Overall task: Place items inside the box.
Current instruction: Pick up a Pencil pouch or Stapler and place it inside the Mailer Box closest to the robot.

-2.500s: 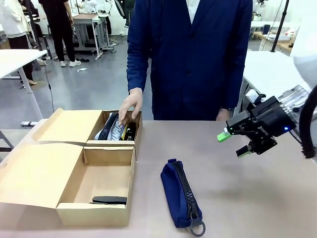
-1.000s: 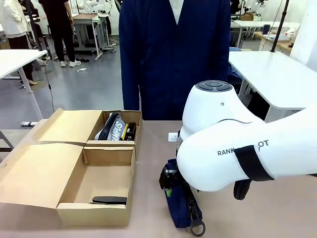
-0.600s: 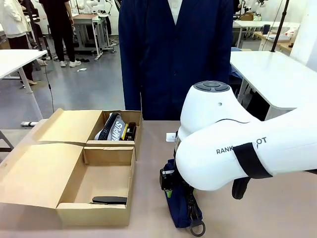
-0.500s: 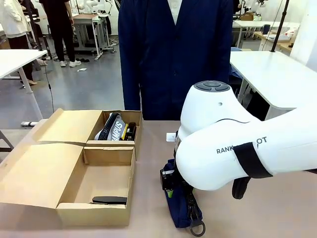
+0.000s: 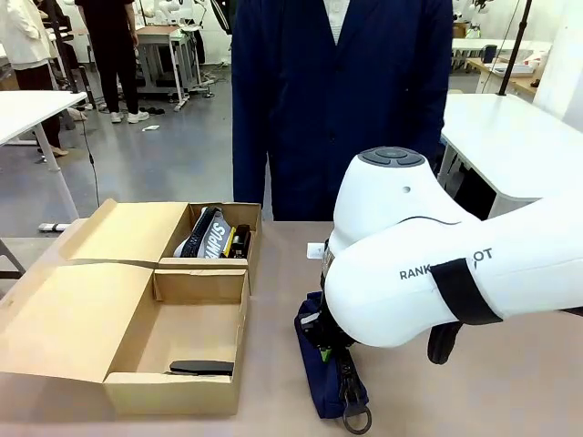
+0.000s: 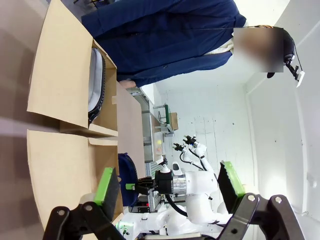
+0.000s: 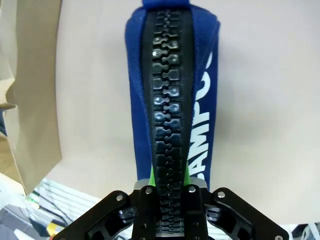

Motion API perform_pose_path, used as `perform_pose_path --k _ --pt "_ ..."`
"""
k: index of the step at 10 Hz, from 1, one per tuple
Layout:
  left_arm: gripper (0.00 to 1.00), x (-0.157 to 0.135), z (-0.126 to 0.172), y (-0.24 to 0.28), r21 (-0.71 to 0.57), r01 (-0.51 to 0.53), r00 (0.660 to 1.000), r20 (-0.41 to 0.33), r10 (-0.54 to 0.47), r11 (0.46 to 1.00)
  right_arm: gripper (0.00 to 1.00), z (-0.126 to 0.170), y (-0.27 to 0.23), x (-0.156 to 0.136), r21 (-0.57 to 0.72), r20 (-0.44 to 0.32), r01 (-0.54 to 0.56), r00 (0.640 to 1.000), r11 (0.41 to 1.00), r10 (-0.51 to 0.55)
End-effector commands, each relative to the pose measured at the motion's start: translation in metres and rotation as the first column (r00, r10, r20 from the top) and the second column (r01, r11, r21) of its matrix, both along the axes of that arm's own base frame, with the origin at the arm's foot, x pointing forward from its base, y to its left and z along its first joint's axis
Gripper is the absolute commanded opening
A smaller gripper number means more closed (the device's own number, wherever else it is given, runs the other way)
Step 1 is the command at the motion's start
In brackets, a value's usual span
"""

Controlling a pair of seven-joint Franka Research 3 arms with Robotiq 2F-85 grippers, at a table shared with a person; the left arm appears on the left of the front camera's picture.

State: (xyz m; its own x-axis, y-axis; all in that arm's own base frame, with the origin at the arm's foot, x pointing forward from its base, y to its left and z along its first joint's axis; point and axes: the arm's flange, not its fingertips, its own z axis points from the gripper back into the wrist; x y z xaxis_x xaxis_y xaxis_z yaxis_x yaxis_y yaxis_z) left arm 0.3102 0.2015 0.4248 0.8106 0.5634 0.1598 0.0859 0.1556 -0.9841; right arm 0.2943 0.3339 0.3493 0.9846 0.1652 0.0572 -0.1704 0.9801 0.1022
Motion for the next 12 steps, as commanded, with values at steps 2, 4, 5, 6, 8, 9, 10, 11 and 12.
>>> perform_pose_path --k 2,4,5,6,8,9,10,11,12 --pt "1.0 -0.001 0.001 -0.001 -0.006 -0.001 1.0 0.028 0.001 1.0 0.0 0.0 0.002 0.001 -0.01 0.013 0.032 0.999 0.999 -0.032" --pt "1.0 -0.001 0.001 -0.001 -0.006 -0.001 1.0 0.028 0.001 1.0 0.0 0.012 -0.01 -0.001 0.035 0.019 0.054 0.998 0.998 -0.055" --pt "1.0 -0.001 0.001 -0.001 -0.006 -0.001 1.0 0.028 0.001 1.0 0.02 0.027 -0.024 -0.006 0.126 0.001 0.104 0.994 0.987 -0.105" --pt "1.0 -0.001 0.001 -0.001 -0.006 -0.001 1.0 0.028 0.001 1.0 0.02 0.044 -0.04 -0.021 0.21 -0.042 0.098 0.995 0.973 -0.091" --pt "1.0 -0.001 0.001 -0.001 -0.006 -0.001 1.0 0.028 0.001 1.0 0.02 0.076 -0.079 -0.063 0.344 -0.093 0.117 0.992 0.932 -0.091" --pt "1.0 -0.001 0.001 -0.001 -0.006 -0.001 1.0 0.028 0.001 1.0 0.02 0.087 -0.097 -0.088 0.421 -0.071 0.108 0.994 0.901 -0.086" --pt "1.0 -0.001 0.001 -0.001 -0.006 -0.001 1.0 0.028 0.001 1.0 0.02 0.095 -0.108 -0.099 0.518 0.009 0.108 0.991 0.849 -0.132" --pt "1.0 -0.001 0.001 -0.001 -0.006 -0.001 1.0 0.028 0.001 1.0 0.02 0.099 -0.122 -0.102 0.608 0.043 0.047 0.995 0.793 -0.092" --pt "1.0 -0.001 0.001 -0.001 -0.006 -0.001 1.0 0.028 0.001 1.0 0.02 0.124 -0.054 -0.051 0.429 -0.053 0.117 0.993 0.896 -0.104"
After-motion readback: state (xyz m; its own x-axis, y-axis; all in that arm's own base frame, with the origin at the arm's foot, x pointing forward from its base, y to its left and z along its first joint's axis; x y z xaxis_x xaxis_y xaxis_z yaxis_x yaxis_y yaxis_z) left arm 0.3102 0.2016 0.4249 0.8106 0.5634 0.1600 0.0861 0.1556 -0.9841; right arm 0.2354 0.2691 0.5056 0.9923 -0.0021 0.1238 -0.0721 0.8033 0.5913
